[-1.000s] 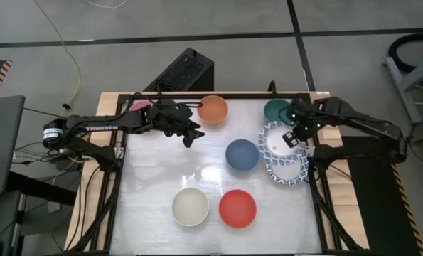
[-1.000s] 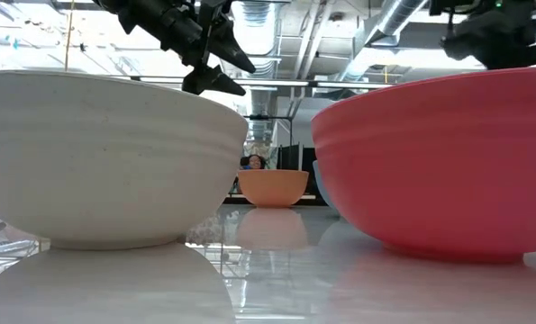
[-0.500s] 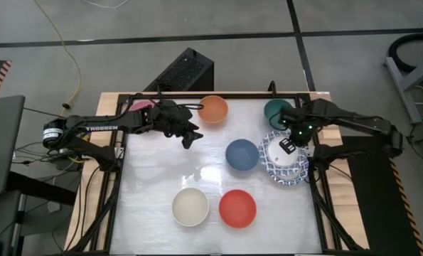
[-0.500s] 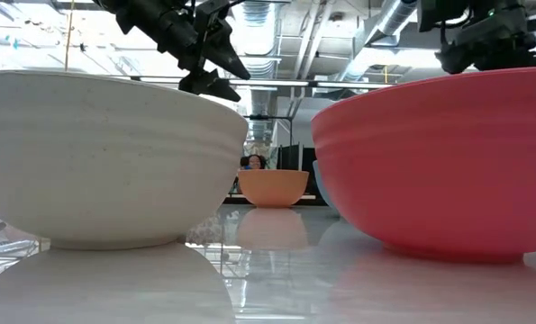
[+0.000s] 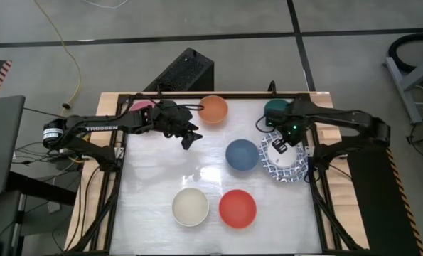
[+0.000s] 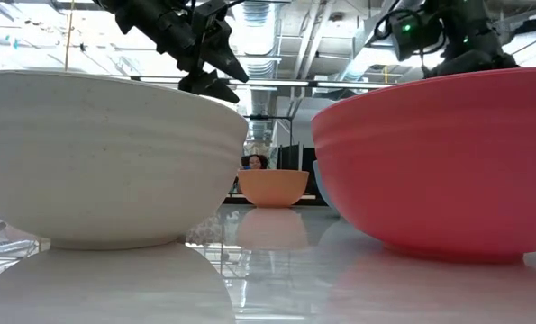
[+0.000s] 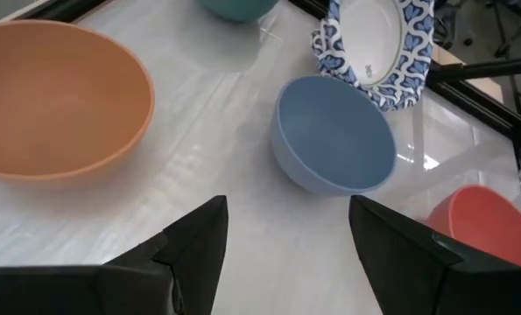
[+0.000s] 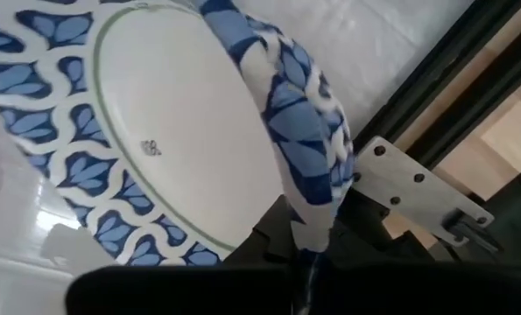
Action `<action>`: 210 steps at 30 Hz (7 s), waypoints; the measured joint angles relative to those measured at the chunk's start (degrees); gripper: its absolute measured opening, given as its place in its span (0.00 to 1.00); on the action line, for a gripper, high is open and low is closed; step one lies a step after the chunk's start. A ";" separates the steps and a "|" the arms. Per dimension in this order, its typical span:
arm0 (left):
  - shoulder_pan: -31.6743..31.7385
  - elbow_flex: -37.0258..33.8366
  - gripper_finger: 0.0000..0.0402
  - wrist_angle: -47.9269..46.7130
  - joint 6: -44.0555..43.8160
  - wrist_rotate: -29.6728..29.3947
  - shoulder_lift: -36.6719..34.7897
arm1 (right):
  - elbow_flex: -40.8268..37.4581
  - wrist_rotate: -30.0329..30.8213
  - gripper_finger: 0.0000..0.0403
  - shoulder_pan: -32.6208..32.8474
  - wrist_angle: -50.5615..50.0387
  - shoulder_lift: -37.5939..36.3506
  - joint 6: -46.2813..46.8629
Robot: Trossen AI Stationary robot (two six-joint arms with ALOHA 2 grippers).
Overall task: Nest bowls inside each other
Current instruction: Stack the bottom white patterned plate on top of the stacked white patterned plates, then stack the green bowl on top of the stacked white patterned plates
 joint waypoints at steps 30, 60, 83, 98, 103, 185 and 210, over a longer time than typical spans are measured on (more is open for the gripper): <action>0.00 0.00 0.57 0.63 4.79 2.94 0.01 | 0.00 18.07 0.31 1.40 10.73 0.73 0.17; -6.13 0.04 0.57 3.51 6.36 13.38 -14.18 | -10.64 19.86 0.30 7.01 24.26 -1.57 6.02; -8.46 0.02 0.57 -1.51 3.89 8.28 -24.51 | -17.44 19.63 0.31 7.28 31.30 -1.79 6.47; -8.41 0.00 0.57 -1.69 4.17 6.18 -24.95 | -9.50 23.87 0.31 6.98 29.70 -4.09 0.20; -8.43 -0.02 0.57 -3.95 6.11 4.72 -24.87 | -9.38 22.70 0.31 3.13 28.25 -4.53 -5.67; -8.44 -2.10 0.57 -31.78 6.73 -15.47 -43.88 | 10.50 11.45 0.02 31.83 6.65 8.96 13.20; -8.43 -2.12 0.57 -32.09 6.75 -15.47 -43.87 | -0.15 7.30 0.03 31.85 21.38 6.10 13.29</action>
